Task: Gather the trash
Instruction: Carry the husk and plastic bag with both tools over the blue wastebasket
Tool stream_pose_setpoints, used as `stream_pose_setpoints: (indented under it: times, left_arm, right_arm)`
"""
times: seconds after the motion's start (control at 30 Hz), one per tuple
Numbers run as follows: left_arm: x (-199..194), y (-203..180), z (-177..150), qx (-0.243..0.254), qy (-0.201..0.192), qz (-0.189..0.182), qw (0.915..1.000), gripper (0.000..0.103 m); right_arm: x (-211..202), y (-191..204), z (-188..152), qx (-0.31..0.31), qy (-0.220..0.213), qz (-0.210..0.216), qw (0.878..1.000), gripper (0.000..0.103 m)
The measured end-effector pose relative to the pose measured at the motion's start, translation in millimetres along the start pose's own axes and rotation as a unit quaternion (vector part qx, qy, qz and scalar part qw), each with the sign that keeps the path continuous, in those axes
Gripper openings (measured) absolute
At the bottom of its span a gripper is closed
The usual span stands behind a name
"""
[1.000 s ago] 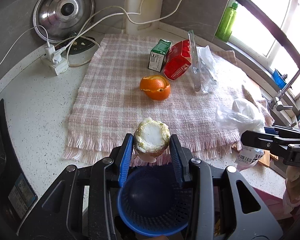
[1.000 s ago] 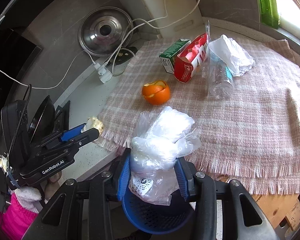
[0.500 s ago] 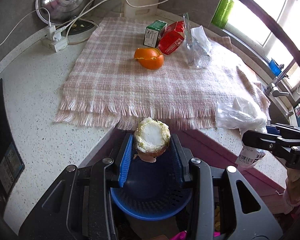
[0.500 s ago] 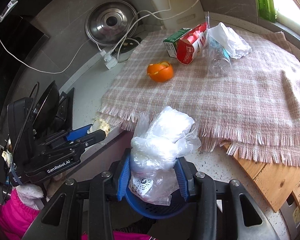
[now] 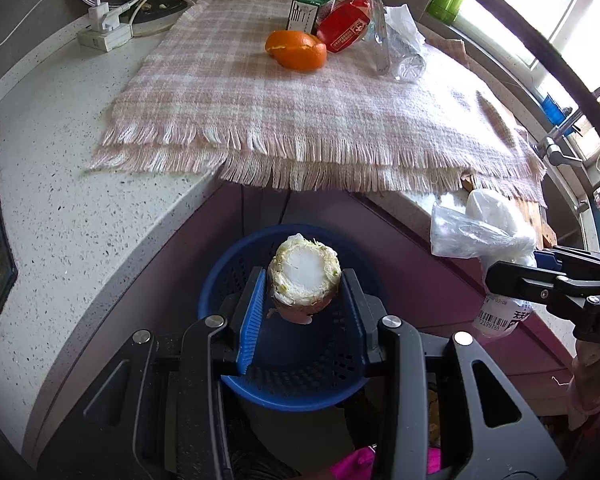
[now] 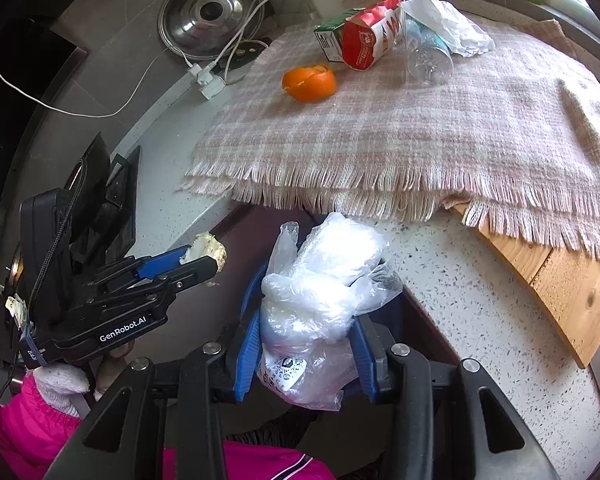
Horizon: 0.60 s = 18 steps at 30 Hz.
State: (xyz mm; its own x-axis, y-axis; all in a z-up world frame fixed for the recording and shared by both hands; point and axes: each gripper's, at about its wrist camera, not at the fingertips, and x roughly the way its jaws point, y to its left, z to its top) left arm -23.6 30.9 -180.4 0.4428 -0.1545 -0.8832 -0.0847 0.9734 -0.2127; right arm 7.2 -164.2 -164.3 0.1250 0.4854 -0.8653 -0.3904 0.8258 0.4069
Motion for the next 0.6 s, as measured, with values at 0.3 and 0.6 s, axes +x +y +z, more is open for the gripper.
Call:
stream_pose_setpoints:
  times: [0.3, 0.6]
  left_arm:
    - [22.6, 9.1, -19.2, -0.013, 0.028, 0.007, 0.9995, 0.037]
    - [45.0, 15.7, -38.7, -0.013, 0.052, 0.018, 0.9984, 0.037]
  right_arm:
    - [26.3, -3.3, -11.3, 0.000, 0.023, -0.008, 1.000, 0.043]
    - [54.3, -1.6, -22.9, -0.009, 0.045, -0.010, 0.999, 0.043]
